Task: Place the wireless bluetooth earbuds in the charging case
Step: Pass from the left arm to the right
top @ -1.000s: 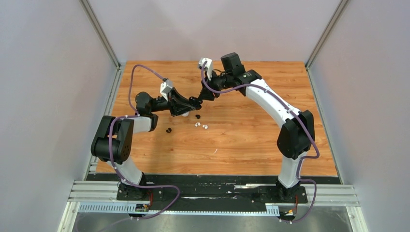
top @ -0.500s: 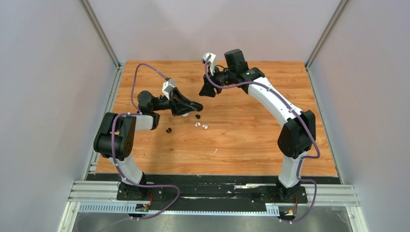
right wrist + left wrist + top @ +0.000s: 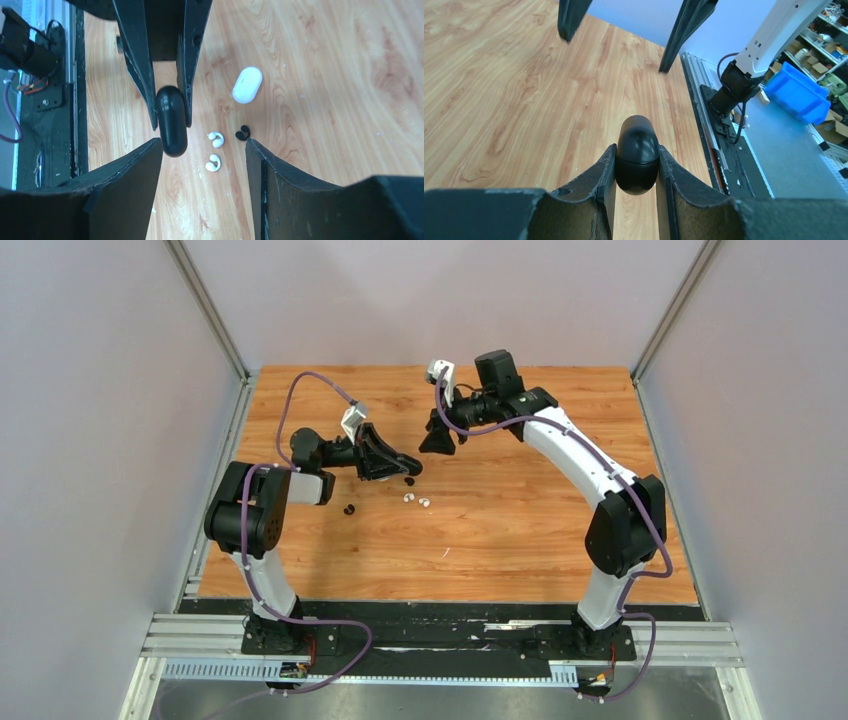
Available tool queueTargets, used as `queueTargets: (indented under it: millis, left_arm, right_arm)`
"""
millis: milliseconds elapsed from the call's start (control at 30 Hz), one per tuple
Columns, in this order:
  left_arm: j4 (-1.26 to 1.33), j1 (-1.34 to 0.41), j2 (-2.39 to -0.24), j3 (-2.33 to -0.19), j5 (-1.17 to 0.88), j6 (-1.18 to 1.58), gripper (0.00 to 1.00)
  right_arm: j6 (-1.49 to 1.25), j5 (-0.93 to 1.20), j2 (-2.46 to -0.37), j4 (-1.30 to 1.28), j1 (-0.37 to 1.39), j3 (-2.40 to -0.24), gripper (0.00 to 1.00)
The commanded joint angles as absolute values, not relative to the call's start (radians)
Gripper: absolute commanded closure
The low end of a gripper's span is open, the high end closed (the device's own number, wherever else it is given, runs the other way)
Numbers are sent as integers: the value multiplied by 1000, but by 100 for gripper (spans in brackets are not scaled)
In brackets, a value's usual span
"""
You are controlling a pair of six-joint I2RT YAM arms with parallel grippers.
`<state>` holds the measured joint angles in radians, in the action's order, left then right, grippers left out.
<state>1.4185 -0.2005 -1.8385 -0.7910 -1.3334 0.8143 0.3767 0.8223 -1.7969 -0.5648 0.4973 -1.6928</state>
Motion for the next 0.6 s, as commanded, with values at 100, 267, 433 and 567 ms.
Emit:
queueTargets:
  millis: [100,267,433,567]
  left_arm:
    - [1512,-198,-1791,-798,-1380,823,100]
    - [1511,-198,-1789,-798,-1376,820,100]
    - [1511,-199,-1784,-800,-1376,820,100]
    - [1511,-199,-1781,-801,-1381,822,100]
  right_arm:
    - [480,864,-1801,-564,512,-1644,39]
    - [479,950,-1816,-578,518,-1635,38]
    - [477,976,-1832,-581,544,-1609,35]
    - [463,987,-1853,-580,554,-1614,37]
